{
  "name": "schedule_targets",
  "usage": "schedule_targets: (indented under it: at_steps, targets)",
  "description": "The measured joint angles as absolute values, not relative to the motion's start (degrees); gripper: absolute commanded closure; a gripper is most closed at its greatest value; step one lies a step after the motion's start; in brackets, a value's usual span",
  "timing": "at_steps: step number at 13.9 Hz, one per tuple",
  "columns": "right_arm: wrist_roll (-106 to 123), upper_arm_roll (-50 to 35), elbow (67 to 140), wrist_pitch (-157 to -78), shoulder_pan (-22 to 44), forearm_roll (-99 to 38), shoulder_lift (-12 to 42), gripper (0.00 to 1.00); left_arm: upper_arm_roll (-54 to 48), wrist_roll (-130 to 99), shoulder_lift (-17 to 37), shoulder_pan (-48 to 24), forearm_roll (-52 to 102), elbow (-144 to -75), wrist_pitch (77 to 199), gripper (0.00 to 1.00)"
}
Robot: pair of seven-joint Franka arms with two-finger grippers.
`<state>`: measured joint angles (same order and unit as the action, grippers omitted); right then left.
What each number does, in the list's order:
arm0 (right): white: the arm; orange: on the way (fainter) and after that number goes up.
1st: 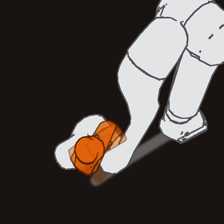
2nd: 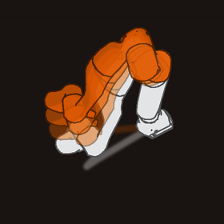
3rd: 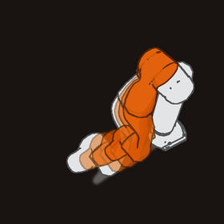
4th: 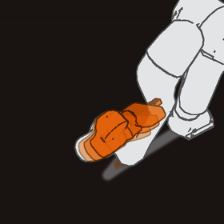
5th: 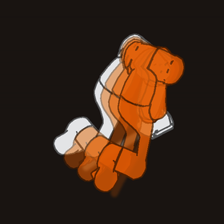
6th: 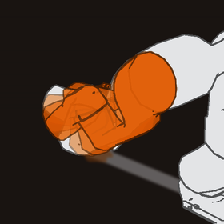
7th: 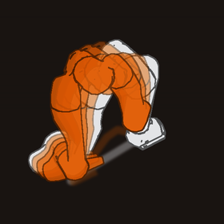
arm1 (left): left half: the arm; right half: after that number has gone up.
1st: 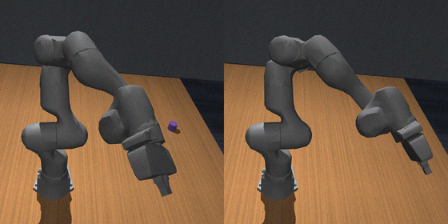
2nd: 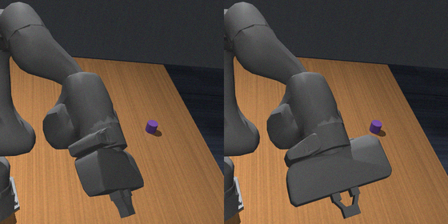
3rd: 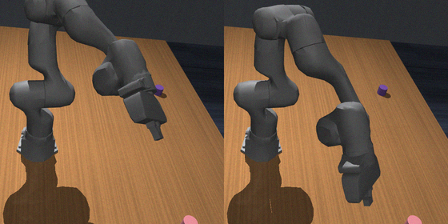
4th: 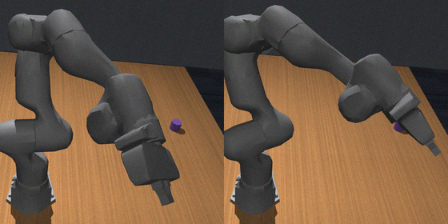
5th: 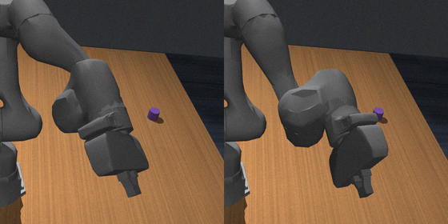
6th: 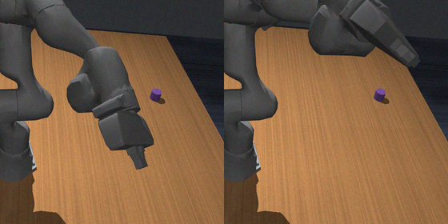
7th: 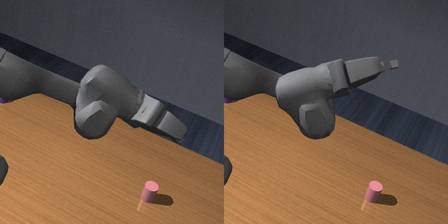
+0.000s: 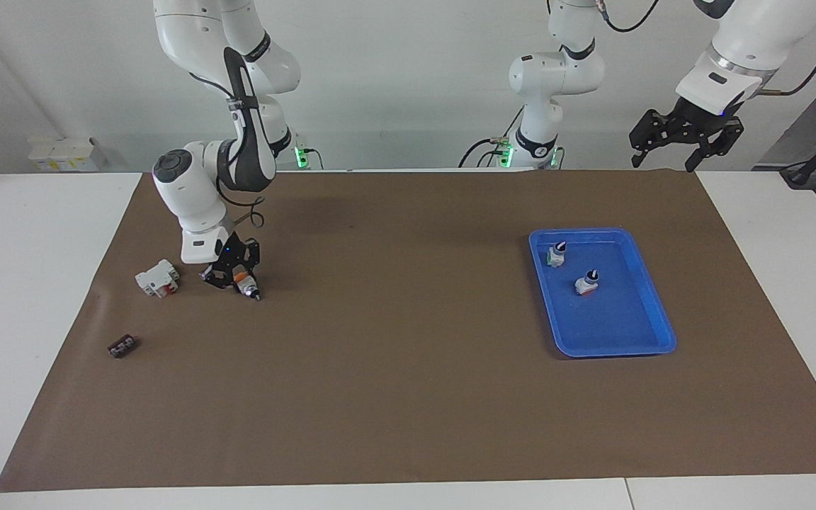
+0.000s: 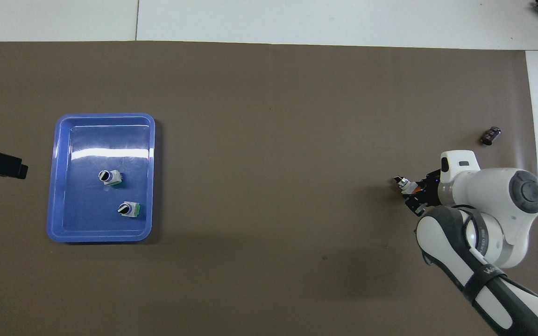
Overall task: Turn and place switch with both arms
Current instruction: 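Carry the switch toward the tray with the right gripper while the left gripper approaches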
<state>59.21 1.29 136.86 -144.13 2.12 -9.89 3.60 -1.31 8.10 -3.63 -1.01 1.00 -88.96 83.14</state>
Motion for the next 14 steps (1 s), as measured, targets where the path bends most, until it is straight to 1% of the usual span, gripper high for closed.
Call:
schedule_targets:
  at_steps: [1, 3, 5, 7, 8, 9, 10, 14]
  targets:
    - [63.12, 1.18, 134.89, -141.72, 3.04, -10.91, 3.48, 1.00, -1.35, 8.15, -3.66, -1.01, 1.00, -89.05, 83.13, 0.00]
    - [72.51, 0.38, 130.63, -137.35, 4.40, -18.41, 2.98, 1.00, -1.50, 8.15, -3.85, -1.07, 1.00, -89.50, 83.05, 0.00]
    - [81.84, -0.77, 125.10, -128.20, 4.67, -28.66, 2.65, 1.00, -1.86, 8.15, -4.03, -1.24, 1.00, -89.67, 82.97, 0.00]
    - [84.20, -1.88, 119.81, -120.33, 5.08, -34.33, 2.53, 1.00, -2.13, 7.95, -4.17, -1.27, 1.03, -89.67, 82.73, 0.00]
    - [83.48, -2.89, 117.02, -117.62, 5.54, -35.52, 2.43, 1.00, -2.24, 7.48, -4.22, -1.27, 1.47, -89.67, 82.53, 0.00]
    - [81.47, -4.06, 114.33, -115.71, 6.25, -36.00, 2.30, 1.00, -2.39, 6.44, -4.26, -1.28, 2.66, -89.67, 82.41, 0.06]
    - [78.55, -5.53, 111.58, -114.16, 6.97, -36.13, 2.17, 1.00, -2.56, 5.23, -4.29, -1.29, 4.53, -89.74, 82.27, 0.09]
    - [71.19, -12.10, 103.85, -112.98, 7.95, -39.03, 2.03, 1.00, -3.31, 2.00, -4.79, -1.40, 10.95, -91.49, 82.10, 0.09]
